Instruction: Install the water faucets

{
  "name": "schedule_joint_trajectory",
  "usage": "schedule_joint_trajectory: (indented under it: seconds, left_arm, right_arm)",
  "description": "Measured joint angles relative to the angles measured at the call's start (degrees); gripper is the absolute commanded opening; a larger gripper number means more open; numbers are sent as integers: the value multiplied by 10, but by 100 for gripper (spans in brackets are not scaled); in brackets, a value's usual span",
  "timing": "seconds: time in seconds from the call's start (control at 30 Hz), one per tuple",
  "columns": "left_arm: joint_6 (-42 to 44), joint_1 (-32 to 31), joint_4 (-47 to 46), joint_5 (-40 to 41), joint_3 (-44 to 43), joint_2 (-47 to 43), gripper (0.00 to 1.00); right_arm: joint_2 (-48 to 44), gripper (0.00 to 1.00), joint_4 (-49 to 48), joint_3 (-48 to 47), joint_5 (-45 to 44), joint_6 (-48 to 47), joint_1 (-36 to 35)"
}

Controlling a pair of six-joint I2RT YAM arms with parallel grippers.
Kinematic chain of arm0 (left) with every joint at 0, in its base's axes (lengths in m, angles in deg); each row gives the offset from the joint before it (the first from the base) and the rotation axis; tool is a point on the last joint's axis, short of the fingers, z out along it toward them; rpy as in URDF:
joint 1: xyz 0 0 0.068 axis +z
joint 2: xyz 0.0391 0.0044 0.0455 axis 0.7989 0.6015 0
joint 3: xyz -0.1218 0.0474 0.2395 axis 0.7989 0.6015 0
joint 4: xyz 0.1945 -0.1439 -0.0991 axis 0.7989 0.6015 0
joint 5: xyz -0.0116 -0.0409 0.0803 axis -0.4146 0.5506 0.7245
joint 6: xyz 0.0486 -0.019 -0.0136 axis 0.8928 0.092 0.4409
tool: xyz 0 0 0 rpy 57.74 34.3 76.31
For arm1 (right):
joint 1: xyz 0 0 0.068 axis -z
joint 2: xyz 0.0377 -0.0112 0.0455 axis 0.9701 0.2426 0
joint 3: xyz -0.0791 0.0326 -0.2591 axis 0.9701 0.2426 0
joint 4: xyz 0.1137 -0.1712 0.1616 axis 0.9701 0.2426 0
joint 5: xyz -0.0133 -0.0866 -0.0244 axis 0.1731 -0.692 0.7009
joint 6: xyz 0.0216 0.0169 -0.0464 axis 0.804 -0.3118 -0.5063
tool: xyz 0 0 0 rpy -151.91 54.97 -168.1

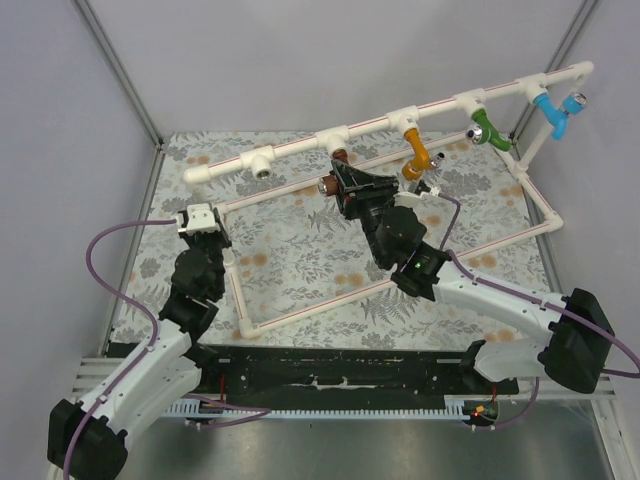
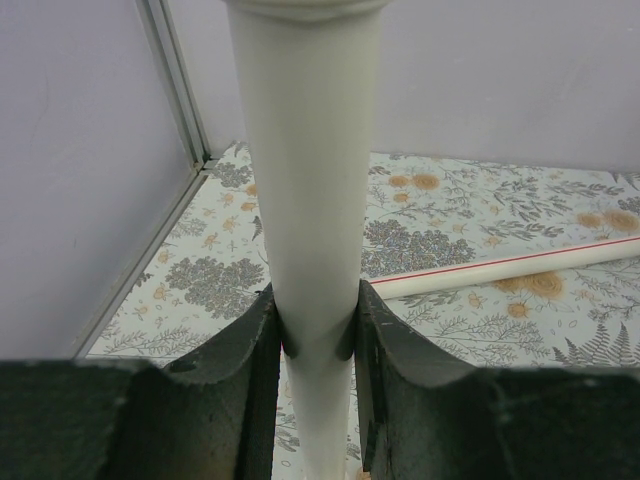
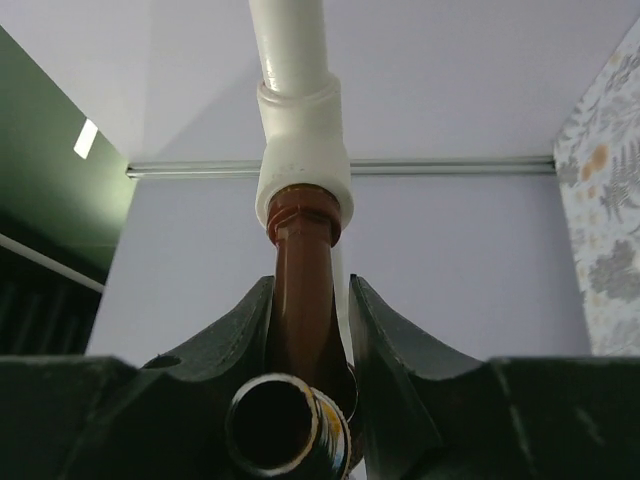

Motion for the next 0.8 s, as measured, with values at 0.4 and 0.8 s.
schedule_joint_trajectory:
  seconds: [0.4, 0.8]
  left_arm:
    - [0, 4, 3, 6, 0, -3, 2]
    - [0, 4, 1, 7, 0, -2, 2]
  right_arm:
    - [-41, 92, -29, 78, -9, 22, 44]
    - [-198, 94, 21, 103, 70, -399, 44]
